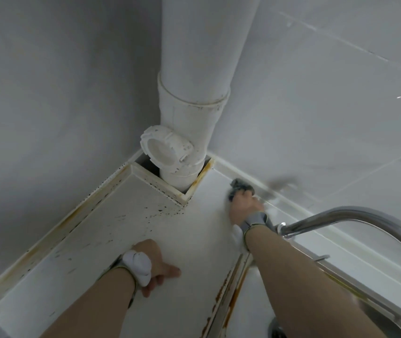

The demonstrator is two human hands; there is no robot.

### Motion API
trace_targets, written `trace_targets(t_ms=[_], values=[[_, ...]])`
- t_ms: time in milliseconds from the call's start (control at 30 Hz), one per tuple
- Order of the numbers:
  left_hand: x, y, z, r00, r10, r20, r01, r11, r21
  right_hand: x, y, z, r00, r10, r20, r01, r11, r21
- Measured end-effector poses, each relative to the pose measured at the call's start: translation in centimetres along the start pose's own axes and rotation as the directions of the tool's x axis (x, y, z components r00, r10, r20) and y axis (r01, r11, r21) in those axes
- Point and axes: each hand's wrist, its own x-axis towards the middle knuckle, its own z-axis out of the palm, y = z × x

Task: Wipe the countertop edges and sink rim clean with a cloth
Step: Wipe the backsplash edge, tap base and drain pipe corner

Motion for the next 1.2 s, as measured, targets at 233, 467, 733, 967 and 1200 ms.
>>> trace_targets(t_ms=[233, 467, 733, 967, 1200], values=[[-0.5, 0.0, -0.1, 0.999, 0.034, -0.035, -0.034, 0.999, 0.016, -1.2, 1.7, -3.2, 0.99, 0.142, -0.015, -0.135, 0.964, 0.229], [-0.2, 0.5, 0.1, 1.0, 0.021, -0.019, -0.02, 0.999, 0.03, 2.4, -0.9, -4.1, 0.977, -0.105, -0.184, 0.134, 0.979, 0.154], [0.5, -0.5, -0.2, 1.0, 0.021, -0.015, -0.021, 1.0, 0.002, 1.4, -4.2, 0.9, 0.997, -0.041, -0.073, 0.034, 0.995, -0.089], [0.9, -0.7, 0.1, 1.0, 0.022, -0.013, -0.023, 0.997, -0.071, 2.7, -3.6, -3.3, 0.974, -0.228, -0.01, 0.226, 0.97, -0.085], [2.1, -0.9, -0.1, 1.0, -0.009, 0.023, 0.011, 0.996, -0.09, 4.9, -7.3, -1.1, 0.981, -0.193, 0.005, 0.189, 0.957, -0.222]])
